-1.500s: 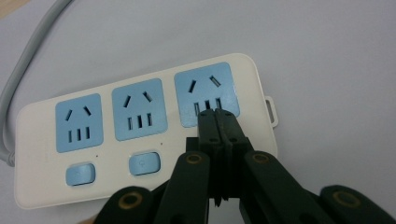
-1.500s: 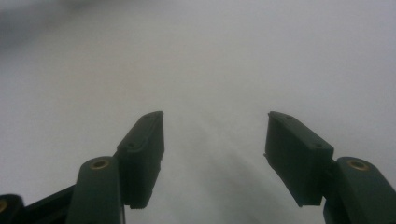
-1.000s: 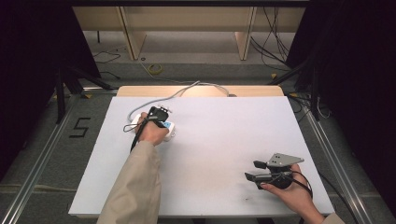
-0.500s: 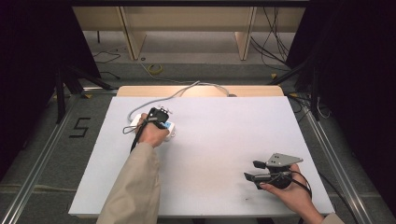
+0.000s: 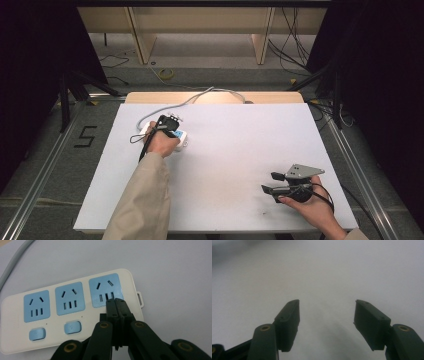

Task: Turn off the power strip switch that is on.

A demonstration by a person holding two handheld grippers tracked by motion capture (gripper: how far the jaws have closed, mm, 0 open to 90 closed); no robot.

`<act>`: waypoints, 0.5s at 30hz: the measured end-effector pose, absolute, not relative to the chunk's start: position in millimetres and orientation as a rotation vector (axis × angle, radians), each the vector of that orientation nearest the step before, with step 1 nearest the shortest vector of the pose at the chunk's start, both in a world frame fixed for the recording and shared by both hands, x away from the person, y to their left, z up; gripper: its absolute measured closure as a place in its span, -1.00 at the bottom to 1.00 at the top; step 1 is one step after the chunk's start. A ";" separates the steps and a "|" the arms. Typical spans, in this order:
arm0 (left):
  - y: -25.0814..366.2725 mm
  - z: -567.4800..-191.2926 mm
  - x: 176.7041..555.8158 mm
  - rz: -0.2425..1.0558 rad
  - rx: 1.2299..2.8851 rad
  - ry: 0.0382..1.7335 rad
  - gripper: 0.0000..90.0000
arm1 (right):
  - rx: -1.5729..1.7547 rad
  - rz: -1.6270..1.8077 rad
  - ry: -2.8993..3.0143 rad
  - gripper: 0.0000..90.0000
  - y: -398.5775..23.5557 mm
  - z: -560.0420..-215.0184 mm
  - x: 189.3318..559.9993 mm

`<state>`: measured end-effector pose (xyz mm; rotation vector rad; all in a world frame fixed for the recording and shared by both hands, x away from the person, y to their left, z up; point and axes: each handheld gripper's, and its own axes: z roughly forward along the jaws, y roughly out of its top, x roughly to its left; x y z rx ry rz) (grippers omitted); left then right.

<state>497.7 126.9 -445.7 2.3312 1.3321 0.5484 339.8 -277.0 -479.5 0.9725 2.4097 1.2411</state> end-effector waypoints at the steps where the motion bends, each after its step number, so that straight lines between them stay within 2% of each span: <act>1: 126.6 -446.1 497.6 0.549 2.327 1.330 1.00 | 0.971 1.240 2.412 -0.15 -277.2 -479.5 339.7; 15: 126.5 -447.3 498.6 0.534 2.321 1.310 1.00 | 0.970 1.243 2.411 -0.15 -277.5 -479.8 339.9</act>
